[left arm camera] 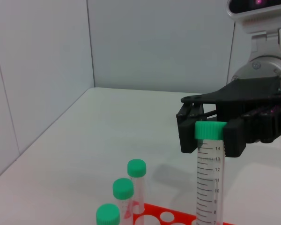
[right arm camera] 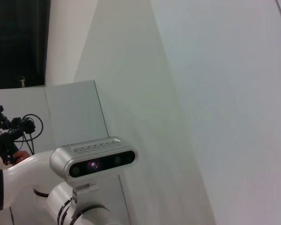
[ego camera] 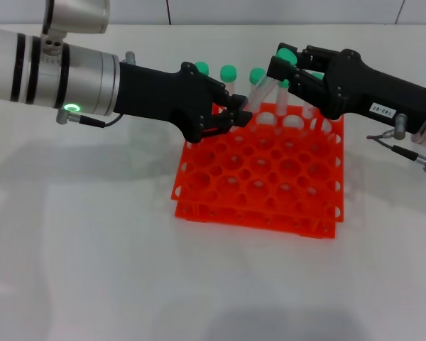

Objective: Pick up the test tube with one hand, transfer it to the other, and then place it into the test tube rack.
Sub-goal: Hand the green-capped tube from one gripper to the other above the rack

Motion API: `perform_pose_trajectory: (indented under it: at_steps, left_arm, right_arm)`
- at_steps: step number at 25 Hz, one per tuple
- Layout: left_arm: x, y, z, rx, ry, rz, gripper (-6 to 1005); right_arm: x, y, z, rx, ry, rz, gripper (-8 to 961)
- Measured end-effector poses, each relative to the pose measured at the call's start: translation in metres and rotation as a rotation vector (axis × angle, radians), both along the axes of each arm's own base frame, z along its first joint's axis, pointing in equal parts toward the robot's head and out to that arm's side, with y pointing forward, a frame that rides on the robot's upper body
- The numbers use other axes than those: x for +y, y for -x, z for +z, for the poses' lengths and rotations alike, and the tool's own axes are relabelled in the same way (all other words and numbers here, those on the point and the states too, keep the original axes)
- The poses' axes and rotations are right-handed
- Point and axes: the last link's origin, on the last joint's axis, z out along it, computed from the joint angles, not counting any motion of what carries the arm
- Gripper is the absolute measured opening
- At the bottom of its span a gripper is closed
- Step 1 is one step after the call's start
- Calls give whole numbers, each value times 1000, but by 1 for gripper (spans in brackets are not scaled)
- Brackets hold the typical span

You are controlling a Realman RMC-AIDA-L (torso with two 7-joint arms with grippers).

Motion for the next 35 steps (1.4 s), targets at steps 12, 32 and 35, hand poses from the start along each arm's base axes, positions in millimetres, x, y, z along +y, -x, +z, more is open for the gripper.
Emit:
perform_pose_trajectory:
  at_steps: [12, 32, 35]
  left_arm:
    - [3, 0, -5, 10, -22, 21, 202]
    - [6, -18, 1, 4, 30, 113, 396]
    - [2, -23, 11, 3, 43, 119, 487]
  right_arm:
    - [0, 0, 0, 1, -3, 1, 267]
    - [2, 0, 2, 8, -23, -4, 271]
    - [3, 1, 2, 7, -25, -2, 272]
